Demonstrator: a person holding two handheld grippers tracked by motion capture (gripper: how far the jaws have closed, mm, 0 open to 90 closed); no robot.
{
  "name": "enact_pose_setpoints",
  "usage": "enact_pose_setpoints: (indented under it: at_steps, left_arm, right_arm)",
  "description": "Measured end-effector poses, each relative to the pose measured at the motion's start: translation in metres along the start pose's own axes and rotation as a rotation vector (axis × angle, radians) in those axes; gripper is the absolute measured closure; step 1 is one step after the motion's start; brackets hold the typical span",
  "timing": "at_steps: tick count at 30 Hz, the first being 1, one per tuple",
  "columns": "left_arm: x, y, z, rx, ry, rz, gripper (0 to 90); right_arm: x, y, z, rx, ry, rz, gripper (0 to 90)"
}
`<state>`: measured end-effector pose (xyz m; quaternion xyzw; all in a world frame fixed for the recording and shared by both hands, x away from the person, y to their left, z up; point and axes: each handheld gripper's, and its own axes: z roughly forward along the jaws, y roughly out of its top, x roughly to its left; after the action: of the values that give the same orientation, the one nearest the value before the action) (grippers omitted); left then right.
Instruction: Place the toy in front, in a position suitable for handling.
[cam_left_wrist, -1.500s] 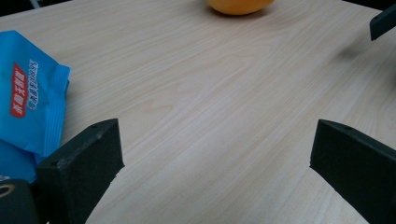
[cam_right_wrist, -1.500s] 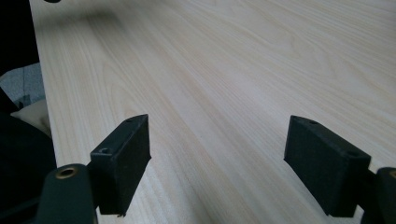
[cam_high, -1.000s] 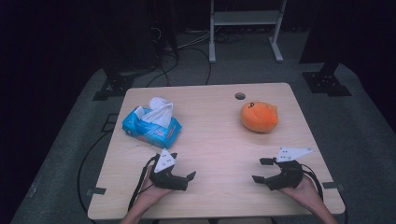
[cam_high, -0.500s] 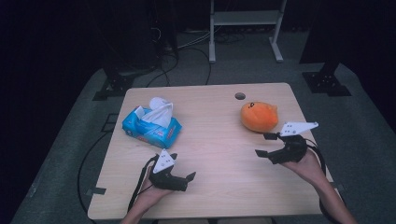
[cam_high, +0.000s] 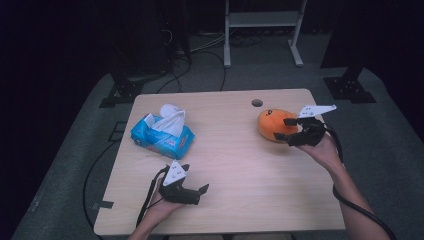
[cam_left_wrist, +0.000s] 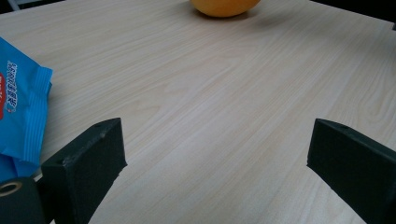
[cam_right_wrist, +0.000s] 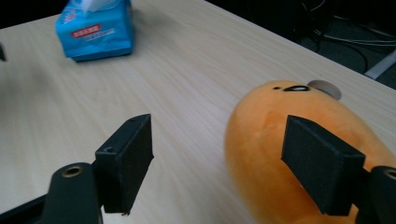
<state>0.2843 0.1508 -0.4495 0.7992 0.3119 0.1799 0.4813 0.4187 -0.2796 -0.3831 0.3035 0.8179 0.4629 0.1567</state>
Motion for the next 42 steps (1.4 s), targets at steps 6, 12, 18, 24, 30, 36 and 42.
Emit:
enact_pose_setpoints:
  at_steps: [6, 12, 18, 24, 30, 36, 42]
  left_arm:
    - [-0.001, 0.000, 0.000, -0.001, 0.006, 0.018, 3.4]
    - [-0.001, -0.001, 0.000, 0.002, 0.004, 0.025, 3.9]
    - [0.000, -0.002, 0.001, 0.000, 0.000, 0.023, 4.2]
    - [0.000, -0.002, 0.002, -0.002, -0.005, 0.019, 4.3]
    - [-0.001, -0.002, 0.002, -0.003, -0.005, 0.019, 4.4]
    - [-0.002, -0.001, 0.002, -0.005, -0.007, 0.018, 4.7]
    - [-0.001, -0.002, 0.001, -0.009, -0.001, 0.008, 4.7]
  right_arm:
    - [-0.020, 0.000, 0.011, -0.007, -0.053, 0.031, 25.7]
    - [-0.033, -0.006, 0.022, -0.006, -0.107, 0.061, 25.9]
    - [-0.036, -0.013, 0.031, -0.003, -0.164, 0.061, 35.2]
    - [-0.031, -0.019, 0.039, 0.027, -0.188, 0.047, 49.9]
    - [-0.028, -0.024, 0.045, 0.045, -0.174, 0.058, 60.0]
    - [-0.025, -0.023, 0.044, 0.056, -0.189, 0.066, 72.3]
    - [-0.024, -0.016, 0.038, 0.050, -0.221, 0.100, 79.4]
